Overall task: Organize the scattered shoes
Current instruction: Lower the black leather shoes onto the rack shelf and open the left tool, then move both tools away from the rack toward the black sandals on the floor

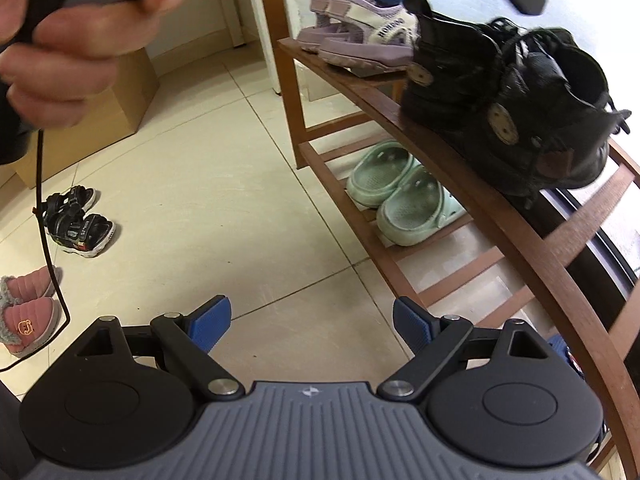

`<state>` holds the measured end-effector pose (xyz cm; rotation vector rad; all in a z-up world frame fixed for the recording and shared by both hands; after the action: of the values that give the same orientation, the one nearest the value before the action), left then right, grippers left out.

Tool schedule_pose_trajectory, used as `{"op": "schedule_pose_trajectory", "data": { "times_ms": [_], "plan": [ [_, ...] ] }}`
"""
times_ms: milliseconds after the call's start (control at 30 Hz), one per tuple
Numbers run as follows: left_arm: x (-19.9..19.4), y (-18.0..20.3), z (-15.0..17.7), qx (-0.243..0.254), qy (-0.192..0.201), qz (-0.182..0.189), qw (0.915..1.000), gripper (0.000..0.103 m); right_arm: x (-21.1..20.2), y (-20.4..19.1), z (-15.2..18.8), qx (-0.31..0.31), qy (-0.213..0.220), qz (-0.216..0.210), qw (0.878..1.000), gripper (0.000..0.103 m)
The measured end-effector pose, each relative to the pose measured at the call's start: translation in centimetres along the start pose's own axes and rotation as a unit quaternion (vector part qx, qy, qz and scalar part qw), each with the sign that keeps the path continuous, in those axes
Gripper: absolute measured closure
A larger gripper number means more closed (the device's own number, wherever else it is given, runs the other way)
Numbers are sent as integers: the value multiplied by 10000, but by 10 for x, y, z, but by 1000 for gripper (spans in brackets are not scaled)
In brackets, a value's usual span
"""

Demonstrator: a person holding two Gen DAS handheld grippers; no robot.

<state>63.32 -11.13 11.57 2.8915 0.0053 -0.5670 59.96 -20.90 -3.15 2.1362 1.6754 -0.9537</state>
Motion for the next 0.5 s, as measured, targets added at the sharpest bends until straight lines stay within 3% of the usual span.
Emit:
{"op": "schedule_pose_trajectory", "data": {
  "times_ms": [167, 300, 500],
  "plan": [
    [-34, -21, 10, -71, -46, -81, 9999, 18, 7, -12, -2, 45, -38, -118, 9999, 10],
    [-62, -45, 27, 29, -63, -357, 9993, 18, 19, -24, -2, -41, -167, -257, 9995, 10],
    [-102, -93, 63, -350, -140, -896, 9953, 18, 37, -50, -11, -305, -252, -390, 9985, 10]
  ]
}}
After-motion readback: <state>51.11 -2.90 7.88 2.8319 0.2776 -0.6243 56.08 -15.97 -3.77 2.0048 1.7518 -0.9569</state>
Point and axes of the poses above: each gripper's, at about its wrist camera, not at the fingertips, and x roughly the way its jaws point, y to its right, z to its underside, the point moved 6 cm from there along x, roughly the way its jaws point, and after that the axes turned 13 degrees about y, right-handed, at the moved point
